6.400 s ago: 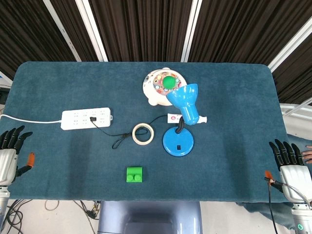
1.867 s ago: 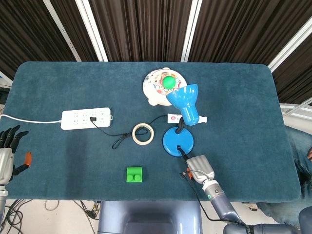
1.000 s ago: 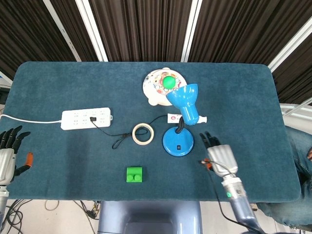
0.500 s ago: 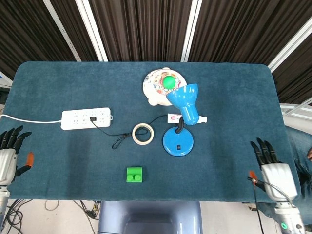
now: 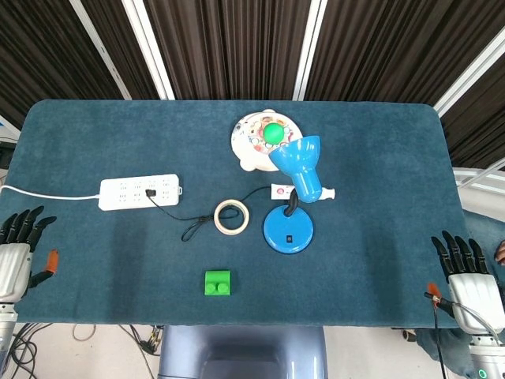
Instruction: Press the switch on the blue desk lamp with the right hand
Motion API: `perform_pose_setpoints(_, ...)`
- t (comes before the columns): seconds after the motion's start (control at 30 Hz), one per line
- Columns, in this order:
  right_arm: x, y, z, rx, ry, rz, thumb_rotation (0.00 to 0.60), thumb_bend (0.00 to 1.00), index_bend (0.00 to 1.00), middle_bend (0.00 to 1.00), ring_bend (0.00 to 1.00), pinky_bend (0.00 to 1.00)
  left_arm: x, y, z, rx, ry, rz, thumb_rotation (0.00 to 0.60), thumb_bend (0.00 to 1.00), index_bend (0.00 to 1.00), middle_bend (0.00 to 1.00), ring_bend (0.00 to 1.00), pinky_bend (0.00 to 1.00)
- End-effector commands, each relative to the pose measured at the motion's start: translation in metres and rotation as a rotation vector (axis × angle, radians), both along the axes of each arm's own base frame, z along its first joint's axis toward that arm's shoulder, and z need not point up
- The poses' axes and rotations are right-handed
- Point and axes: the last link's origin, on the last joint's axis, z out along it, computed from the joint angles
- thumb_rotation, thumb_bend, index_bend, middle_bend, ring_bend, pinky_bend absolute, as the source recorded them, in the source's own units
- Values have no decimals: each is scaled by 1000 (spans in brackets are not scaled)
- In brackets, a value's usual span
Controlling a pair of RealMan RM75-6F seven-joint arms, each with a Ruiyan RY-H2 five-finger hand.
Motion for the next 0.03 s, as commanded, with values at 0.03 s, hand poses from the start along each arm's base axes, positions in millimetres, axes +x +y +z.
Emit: perform_pose_setpoints(0.03,-1,0,-1,9,-3,-6,600,361,0,4,0,0,0,0,0,-5,5,-5,600,497,177,33,0,0)
